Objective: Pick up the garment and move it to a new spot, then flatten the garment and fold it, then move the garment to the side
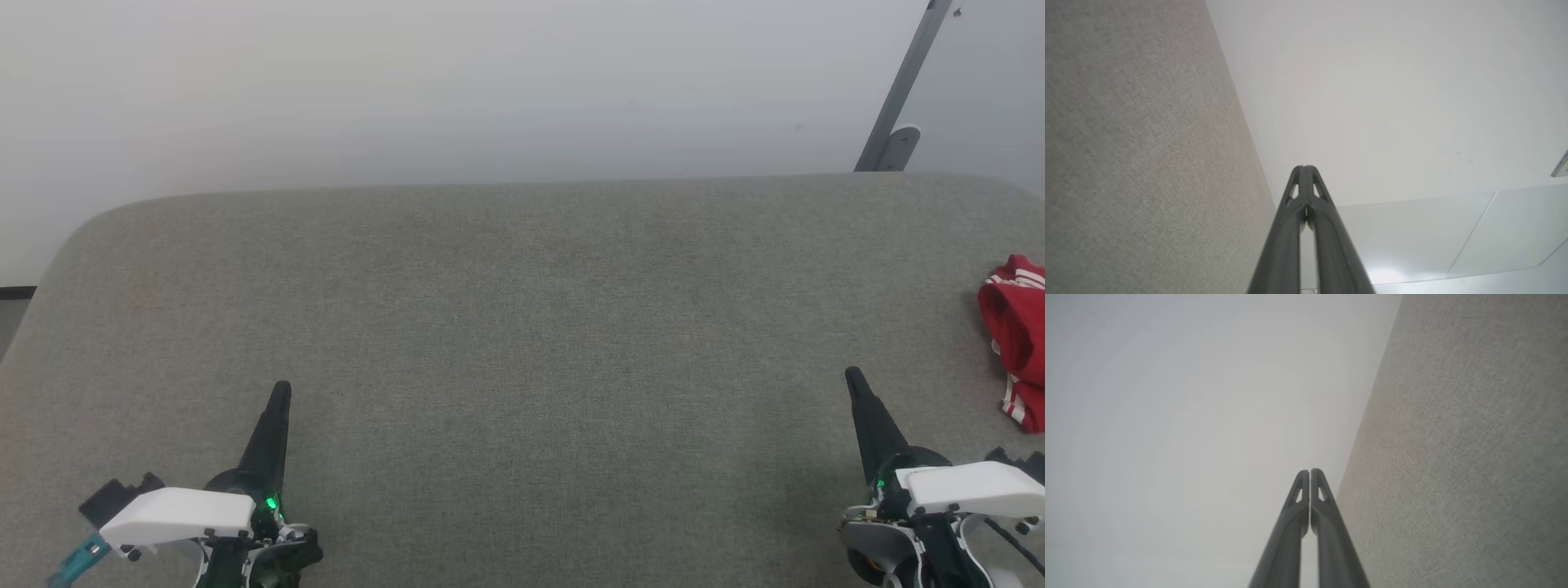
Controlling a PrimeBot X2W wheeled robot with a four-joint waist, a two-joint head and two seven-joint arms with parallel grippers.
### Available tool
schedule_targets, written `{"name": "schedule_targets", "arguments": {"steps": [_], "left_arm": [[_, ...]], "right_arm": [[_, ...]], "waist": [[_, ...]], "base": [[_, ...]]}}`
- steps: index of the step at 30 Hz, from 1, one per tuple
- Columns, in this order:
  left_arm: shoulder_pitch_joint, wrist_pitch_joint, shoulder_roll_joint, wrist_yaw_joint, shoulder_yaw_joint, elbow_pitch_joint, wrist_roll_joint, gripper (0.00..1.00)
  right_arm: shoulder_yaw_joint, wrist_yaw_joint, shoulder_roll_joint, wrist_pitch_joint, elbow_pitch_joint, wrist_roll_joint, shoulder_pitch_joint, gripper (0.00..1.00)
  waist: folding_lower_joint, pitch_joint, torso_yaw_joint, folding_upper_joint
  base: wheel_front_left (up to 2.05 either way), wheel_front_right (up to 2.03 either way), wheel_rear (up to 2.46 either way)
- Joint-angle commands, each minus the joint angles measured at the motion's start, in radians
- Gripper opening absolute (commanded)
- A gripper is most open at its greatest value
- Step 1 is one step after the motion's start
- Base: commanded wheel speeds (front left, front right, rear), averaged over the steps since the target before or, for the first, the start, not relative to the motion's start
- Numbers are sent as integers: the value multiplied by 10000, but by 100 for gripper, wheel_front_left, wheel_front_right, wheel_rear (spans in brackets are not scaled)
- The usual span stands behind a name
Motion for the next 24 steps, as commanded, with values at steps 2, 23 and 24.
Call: {"name": "schedule_targets", "arguments": {"steps": [2, 23, 24], "left_arm": [[-184, 79, -11, 0, 31, -64, -314, 0], [-297, 311, -137, 0, 29, -71, -1047, 0], [-297, 310, -137, 0, 29, -71, -1047, 0]], "right_arm": [[30, 4, 55, 93, -98, 286, -168, 0], [55, 4, 86, 322, -112, 1201, -199, 0], [58, 4, 86, 322, -112, 1201, -198, 0]], "waist": [[0, 6, 0, 0], [0, 41, -2, 0], [0, 41, -2, 0]], "base": [[0, 0, 0], [0, 0, 0], [0, 0, 0]]}}
